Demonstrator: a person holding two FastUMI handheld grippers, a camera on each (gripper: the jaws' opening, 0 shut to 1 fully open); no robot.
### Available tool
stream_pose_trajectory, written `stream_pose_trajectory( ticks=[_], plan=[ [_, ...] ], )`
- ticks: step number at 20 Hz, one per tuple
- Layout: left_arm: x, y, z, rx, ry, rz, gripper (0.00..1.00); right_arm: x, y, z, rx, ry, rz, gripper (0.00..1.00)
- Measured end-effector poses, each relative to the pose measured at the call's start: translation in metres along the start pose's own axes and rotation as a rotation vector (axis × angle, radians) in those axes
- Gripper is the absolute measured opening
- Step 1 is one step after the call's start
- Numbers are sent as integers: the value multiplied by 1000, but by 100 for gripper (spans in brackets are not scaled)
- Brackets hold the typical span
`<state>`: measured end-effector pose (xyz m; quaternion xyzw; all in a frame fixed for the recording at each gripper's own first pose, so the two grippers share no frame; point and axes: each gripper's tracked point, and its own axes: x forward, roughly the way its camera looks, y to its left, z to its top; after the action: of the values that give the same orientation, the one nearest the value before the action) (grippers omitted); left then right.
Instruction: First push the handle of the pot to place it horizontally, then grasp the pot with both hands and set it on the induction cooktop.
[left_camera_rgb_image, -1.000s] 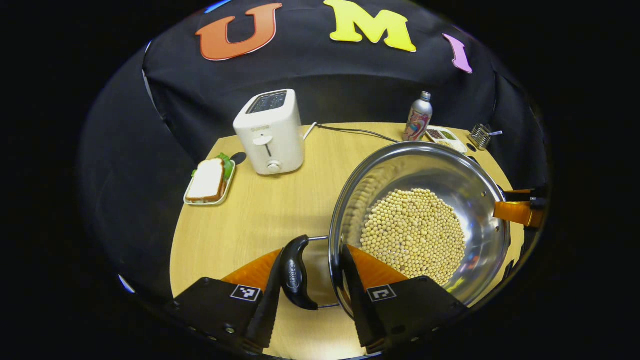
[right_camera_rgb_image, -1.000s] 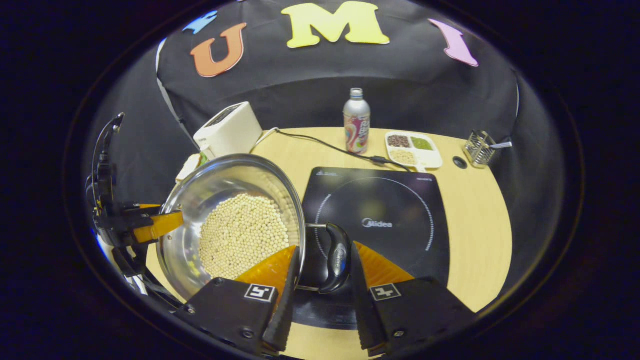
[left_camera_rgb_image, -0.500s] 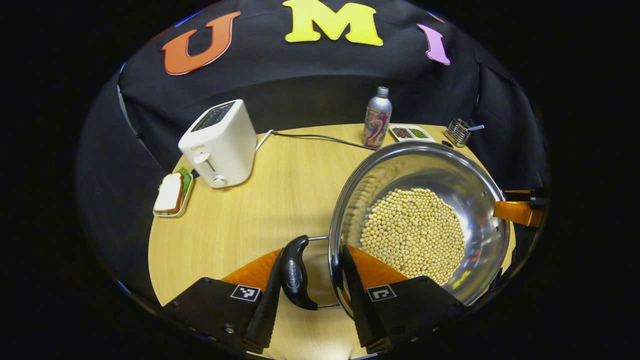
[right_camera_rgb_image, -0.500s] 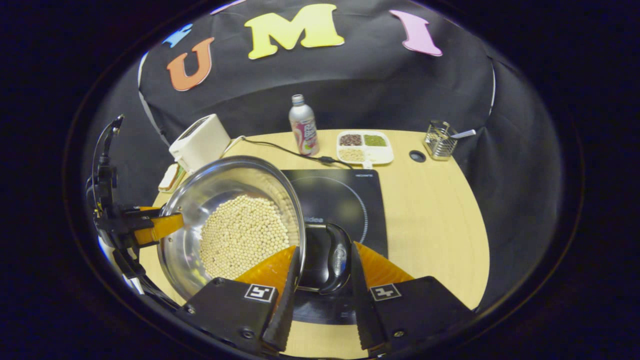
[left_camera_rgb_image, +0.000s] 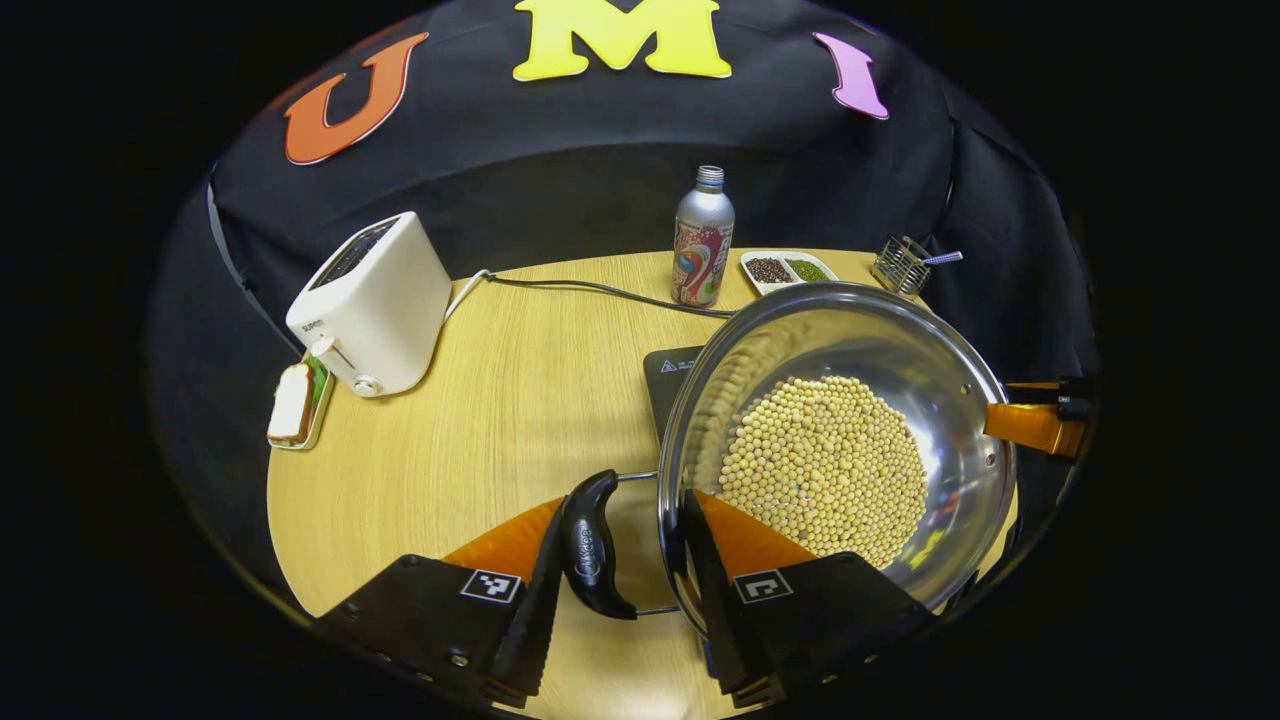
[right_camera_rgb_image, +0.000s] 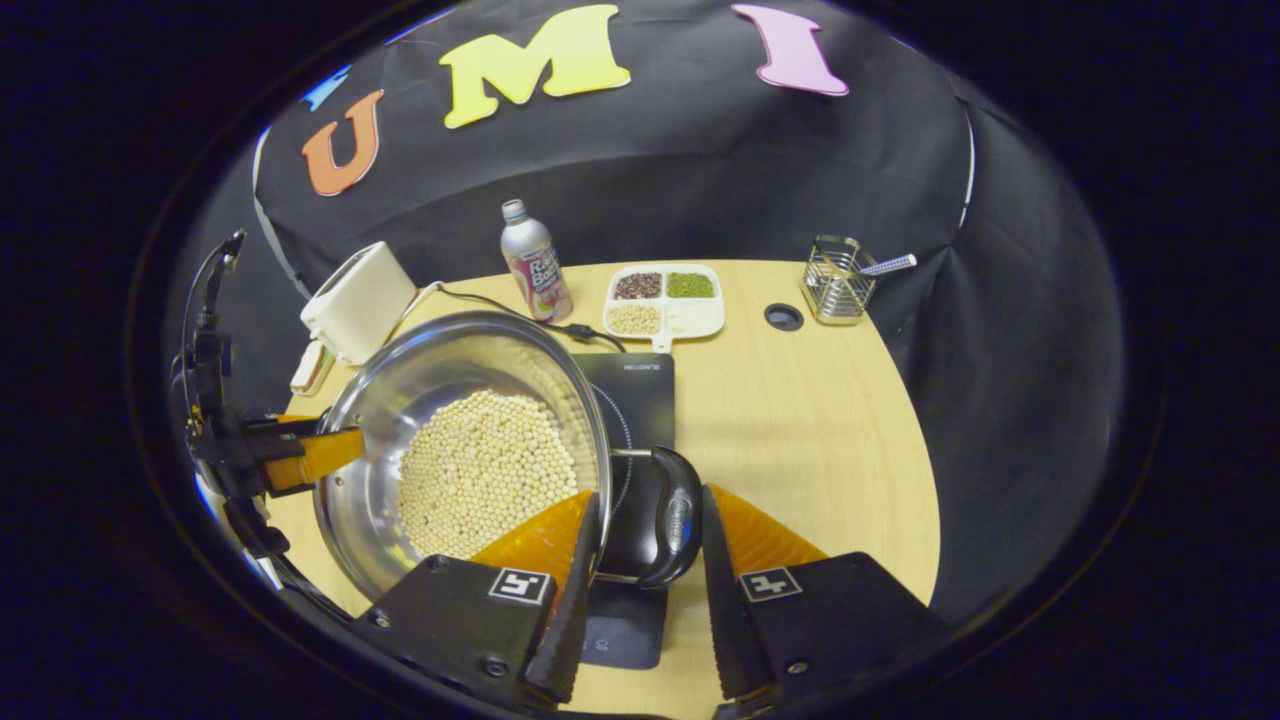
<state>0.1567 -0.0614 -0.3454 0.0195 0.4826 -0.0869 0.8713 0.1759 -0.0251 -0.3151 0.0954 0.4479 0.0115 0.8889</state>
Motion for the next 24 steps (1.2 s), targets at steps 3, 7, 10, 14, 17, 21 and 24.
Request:
stream_pose_trajectory(
  ticks=[3, 7, 10, 14, 17, 21, 24],
  plan=[
    [7, -7, 4, -14, 6, 14, 62, 11, -9, 11, -17, 7, 7, 53],
    [13, -9, 9, -31, 20, 30, 62, 20, -16, 17, -38, 24, 18, 53],
    [16, -12, 10, -32, 24, 41, 62, 28, -18, 20, -52, 37, 27, 53],
    [20, -12, 11, -16, 27, 47, 62, 39, -21, 18, -27, 35, 52, 53],
    [19, -13, 10, -22, 9, 43, 63, 36, -23, 16, -38, 6, 65, 53],
    [20, -12, 9, -8, -4, 66, 63, 37, -21, 15, -25, -18, 81, 53],
    [21, -13, 9, -12, -9, 61, 63, 37, -22, 15, -32, -40, 84, 53]
  ],
)
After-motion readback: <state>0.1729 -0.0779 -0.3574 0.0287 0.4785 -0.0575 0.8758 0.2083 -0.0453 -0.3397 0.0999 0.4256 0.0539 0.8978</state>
